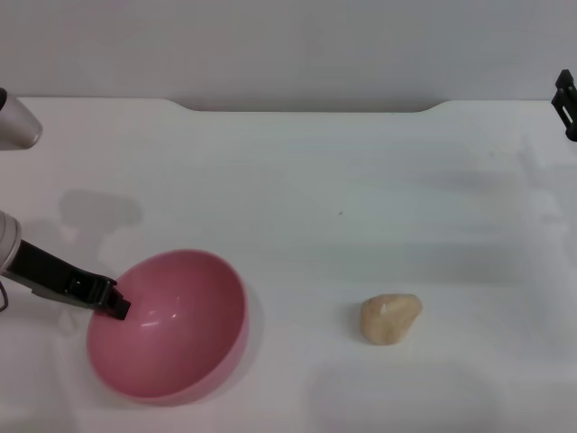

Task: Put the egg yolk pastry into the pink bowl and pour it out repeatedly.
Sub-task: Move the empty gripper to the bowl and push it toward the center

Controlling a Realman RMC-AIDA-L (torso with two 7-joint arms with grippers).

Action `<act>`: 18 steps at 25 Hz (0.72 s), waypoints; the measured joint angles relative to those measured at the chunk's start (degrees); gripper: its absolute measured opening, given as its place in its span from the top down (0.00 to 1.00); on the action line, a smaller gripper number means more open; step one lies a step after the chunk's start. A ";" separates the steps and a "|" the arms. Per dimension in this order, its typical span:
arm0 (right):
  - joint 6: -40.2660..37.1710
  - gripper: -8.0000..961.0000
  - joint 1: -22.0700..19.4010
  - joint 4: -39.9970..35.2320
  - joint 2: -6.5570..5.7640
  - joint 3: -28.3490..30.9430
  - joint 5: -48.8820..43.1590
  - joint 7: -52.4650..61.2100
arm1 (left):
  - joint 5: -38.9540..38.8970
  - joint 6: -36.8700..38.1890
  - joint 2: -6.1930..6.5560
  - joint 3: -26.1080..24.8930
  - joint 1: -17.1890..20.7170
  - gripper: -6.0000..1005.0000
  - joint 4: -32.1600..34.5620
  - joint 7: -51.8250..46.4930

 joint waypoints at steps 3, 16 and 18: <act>-0.16 0.31 -0.02 -0.18 0.01 0.11 0.00 1.72 | -0.08 -0.04 0.00 0.00 -0.21 0.93 0.00 0.89; 13.79 0.31 4.11 -18.03 -1.91 -12.00 -23.26 66.27 | -5.11 4.52 0.32 -0.58 -1.33 0.99 1.96 1.20; 13.42 0.31 5.33 -22.25 -3.23 -15.70 -35.29 80.27 | -5.14 5.31 0.23 -0.38 -1.79 0.99 2.07 1.10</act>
